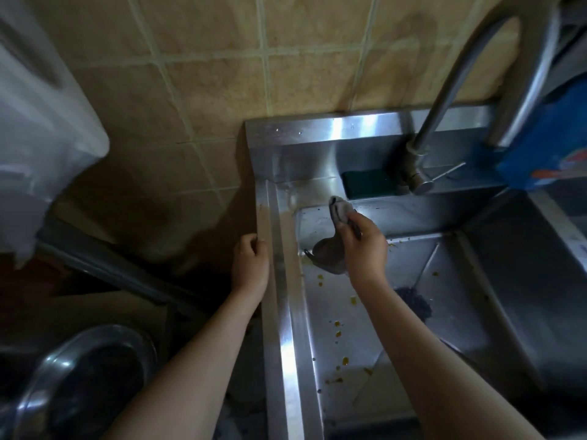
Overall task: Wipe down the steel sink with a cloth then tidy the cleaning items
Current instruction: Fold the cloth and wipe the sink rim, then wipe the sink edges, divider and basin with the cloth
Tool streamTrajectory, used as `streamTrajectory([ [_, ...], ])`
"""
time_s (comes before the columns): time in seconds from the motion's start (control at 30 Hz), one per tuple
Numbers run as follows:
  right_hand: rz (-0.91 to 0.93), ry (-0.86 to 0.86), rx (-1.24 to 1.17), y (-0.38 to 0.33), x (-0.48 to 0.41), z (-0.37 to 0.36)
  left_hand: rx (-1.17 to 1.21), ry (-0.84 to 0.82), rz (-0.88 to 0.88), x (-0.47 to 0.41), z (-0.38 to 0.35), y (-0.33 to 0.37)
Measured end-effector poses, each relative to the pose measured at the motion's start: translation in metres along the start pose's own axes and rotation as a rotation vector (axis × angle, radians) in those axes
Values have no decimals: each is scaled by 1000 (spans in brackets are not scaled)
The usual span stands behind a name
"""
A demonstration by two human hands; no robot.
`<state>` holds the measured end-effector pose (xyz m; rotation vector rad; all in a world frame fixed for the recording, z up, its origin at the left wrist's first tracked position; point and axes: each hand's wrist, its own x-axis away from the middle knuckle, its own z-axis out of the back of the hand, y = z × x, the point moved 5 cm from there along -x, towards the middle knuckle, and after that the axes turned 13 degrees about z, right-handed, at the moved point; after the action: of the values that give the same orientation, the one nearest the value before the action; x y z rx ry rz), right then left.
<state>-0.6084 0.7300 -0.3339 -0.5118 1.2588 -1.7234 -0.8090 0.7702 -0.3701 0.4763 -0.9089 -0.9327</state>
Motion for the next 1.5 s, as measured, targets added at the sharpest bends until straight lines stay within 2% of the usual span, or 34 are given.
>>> streamTrajectory([
  [0.13,-21,22,-45,-12,21,27,111,-16,-67,25,10,-6],
  [0.4,13,119,-71,-41,69,77,233,-169,-177,86,26,-16],
  [0.53,30,140,-85,-57,91,104,350,-168,-250,120,42,-11],
  [0.87,103,76,-167,-91,148,167,604,-226,-320,221,74,-19],
  [1.2,152,-16,-182,-88,243,227,671,-151,-292,339,64,-83],
  [1.5,88,-43,-111,-57,303,233,592,-179,-278,370,52,-127],
])
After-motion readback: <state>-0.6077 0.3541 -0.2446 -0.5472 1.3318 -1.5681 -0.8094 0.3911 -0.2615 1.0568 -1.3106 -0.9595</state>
